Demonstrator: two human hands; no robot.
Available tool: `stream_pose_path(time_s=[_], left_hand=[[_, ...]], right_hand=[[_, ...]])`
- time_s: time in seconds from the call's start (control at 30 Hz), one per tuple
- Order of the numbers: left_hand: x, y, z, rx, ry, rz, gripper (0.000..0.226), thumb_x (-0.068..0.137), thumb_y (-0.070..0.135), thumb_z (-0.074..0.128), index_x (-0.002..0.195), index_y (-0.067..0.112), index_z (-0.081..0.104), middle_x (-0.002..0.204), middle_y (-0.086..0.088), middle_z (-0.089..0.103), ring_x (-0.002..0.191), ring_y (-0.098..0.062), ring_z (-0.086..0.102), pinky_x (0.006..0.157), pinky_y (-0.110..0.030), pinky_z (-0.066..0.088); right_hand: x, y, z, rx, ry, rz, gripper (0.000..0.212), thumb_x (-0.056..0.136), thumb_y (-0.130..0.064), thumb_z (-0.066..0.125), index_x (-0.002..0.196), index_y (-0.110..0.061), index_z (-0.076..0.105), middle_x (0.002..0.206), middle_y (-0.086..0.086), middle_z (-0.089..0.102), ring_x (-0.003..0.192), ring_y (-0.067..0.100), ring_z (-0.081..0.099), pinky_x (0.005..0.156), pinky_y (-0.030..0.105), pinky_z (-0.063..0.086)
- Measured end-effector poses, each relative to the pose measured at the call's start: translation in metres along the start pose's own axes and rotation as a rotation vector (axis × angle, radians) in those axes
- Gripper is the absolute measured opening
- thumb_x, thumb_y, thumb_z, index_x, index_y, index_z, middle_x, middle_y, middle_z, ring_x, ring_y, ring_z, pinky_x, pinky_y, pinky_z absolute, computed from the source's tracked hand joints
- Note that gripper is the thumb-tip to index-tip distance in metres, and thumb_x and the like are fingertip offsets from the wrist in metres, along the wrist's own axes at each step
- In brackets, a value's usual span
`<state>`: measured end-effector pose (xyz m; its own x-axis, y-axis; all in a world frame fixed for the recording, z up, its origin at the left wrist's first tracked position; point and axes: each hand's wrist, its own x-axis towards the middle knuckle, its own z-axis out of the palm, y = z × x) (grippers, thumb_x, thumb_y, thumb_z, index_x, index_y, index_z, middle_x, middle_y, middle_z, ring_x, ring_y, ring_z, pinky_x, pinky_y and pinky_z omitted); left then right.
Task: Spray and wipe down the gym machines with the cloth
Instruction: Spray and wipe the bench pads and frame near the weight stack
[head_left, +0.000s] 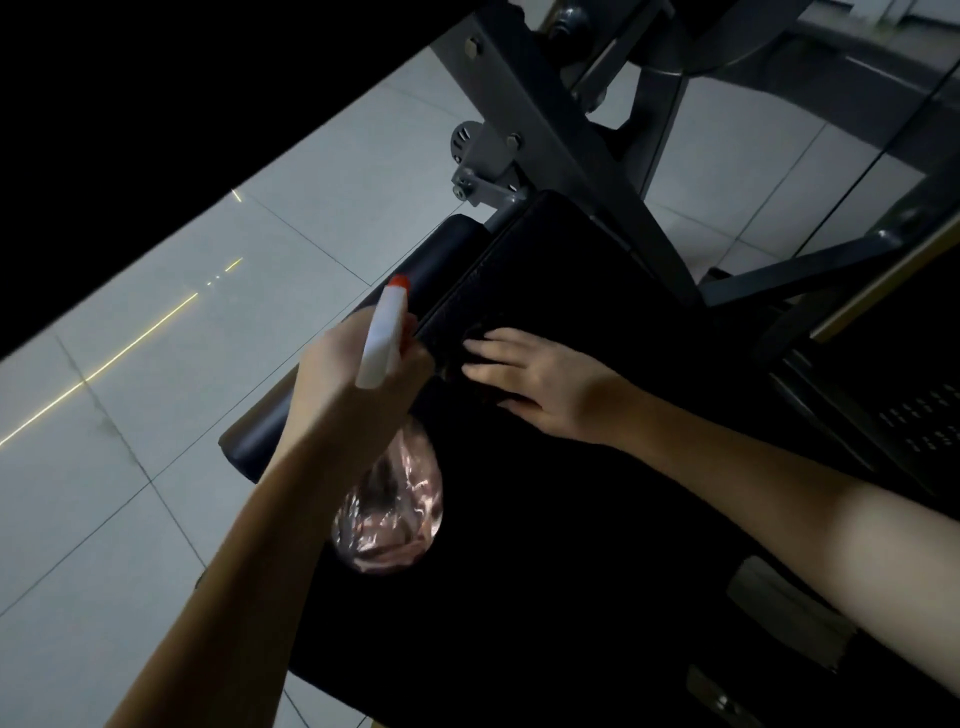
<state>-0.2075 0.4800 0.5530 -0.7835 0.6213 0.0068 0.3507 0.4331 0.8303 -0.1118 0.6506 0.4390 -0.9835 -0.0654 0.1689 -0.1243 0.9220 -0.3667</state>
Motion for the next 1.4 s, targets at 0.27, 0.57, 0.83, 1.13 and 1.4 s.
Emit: stream_pose_path(time_s=[0.27,0.57,0.83,1.13,1.4], left_hand=[[-0.004,0.007,0.014,-0.029,0.061,-0.002,0.026,0.087,0.019,0.057,0.076,-0.001,0.045,0.059,-0.002,0.04,0.05,-0.01,0.036,0.045,-0.02,0.029],[0.005,0.003,0.011,-0.134,0.111,-0.088,0.037,0.093,0.027,0.057,0.086,-0.007,0.045,0.065,-0.009,0.04,0.056,-0.015,0.036,0.052,-0.028,0.031],[0.004,0.003,0.016,-0.064,0.14,-0.056,0.037,0.093,0.026,0.054,0.075,-0.001,0.036,0.058,0.001,0.032,0.052,-0.01,0.029,0.043,-0.015,0.025],[-0.002,0.004,0.02,-0.028,0.065,0.025,0.035,0.085,0.021,0.055,0.059,0.016,0.034,0.05,0.01,0.034,0.047,-0.006,0.03,0.043,-0.015,0.025],[0.003,0.007,0.029,0.063,0.001,0.099,0.044,0.083,0.04,0.051,0.067,0.002,0.038,0.056,-0.003,0.038,0.053,-0.016,0.037,0.054,-0.035,0.03]], right_hand=[[0.059,0.019,-0.016,0.197,0.408,0.816,0.051,0.093,-0.019,0.052,0.139,-0.006,0.036,0.151,0.019,0.018,0.137,0.033,0.026,0.114,0.038,0.024],[0.02,0.033,-0.014,-0.035,0.1,0.115,0.042,0.081,-0.015,0.053,0.121,-0.003,0.059,0.132,0.019,0.052,0.125,0.037,0.046,0.107,0.04,0.034],[0.079,0.043,-0.024,0.079,0.535,0.788,0.037,0.09,-0.007,0.049,0.126,-0.004,0.052,0.14,0.016,0.043,0.132,0.03,0.032,0.112,0.036,0.024],[0.043,0.092,-0.043,0.062,0.39,0.729,0.039,0.092,-0.009,0.049,0.131,-0.004,0.048,0.142,0.017,0.041,0.133,0.03,0.033,0.112,0.034,0.025],[0.034,0.072,-0.04,0.151,0.371,0.664,0.043,0.091,-0.008,0.049,0.135,-0.006,0.047,0.146,0.012,0.038,0.138,0.023,0.028,0.113,0.03,0.02]])
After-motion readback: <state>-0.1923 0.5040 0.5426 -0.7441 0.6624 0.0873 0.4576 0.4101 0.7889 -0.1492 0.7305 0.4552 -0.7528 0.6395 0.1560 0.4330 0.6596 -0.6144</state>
